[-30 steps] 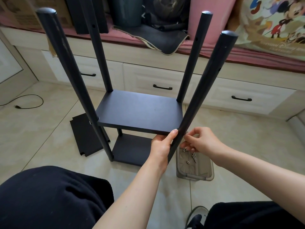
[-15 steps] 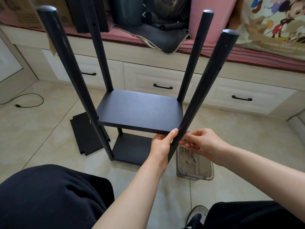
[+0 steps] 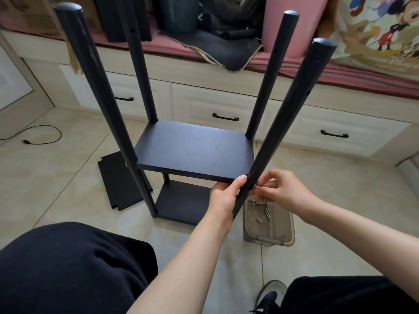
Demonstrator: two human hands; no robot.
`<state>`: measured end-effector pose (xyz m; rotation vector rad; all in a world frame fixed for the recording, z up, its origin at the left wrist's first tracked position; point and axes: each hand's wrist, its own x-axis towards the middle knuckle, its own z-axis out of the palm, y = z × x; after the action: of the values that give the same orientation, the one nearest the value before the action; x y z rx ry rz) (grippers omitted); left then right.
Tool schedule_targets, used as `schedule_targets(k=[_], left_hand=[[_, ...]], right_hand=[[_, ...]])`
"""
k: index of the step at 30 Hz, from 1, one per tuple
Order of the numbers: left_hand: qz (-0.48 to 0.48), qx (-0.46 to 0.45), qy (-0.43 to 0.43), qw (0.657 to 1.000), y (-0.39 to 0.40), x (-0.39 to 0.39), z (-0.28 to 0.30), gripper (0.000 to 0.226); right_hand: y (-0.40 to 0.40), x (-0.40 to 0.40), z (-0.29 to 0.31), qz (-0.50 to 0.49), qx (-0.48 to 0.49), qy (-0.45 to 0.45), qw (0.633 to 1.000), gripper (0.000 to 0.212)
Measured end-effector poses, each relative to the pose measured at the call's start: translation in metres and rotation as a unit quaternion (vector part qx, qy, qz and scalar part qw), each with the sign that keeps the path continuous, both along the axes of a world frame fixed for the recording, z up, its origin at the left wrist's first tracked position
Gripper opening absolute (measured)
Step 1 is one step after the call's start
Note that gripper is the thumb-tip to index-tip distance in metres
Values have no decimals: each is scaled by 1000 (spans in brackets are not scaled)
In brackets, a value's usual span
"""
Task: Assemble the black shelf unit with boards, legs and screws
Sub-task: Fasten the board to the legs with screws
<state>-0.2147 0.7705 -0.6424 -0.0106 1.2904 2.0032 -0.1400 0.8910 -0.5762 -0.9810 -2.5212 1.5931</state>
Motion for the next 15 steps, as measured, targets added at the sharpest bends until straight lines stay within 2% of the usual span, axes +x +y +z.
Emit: schedule_targets(k=[3,6,7,10,15], left_hand=[[-2,-1,4,1000,0,0,-2,13],[1,-1,1,1000,0,-1,-3,14],[1,0,1,1000,1,-1,-3,15],[1,0,4,1000,1,-1,-6,19],[1,8,6,1000,1,-1,-9,27]], right_hand=[[0,-1,-1,23,58,0,998,19],[2,0,1,66,206,-9,976,21],[3,1,2,76,225,-4,971,18],[2,1,1,94,214,8,972,7],[3,2,0,72,178,16,981,5]])
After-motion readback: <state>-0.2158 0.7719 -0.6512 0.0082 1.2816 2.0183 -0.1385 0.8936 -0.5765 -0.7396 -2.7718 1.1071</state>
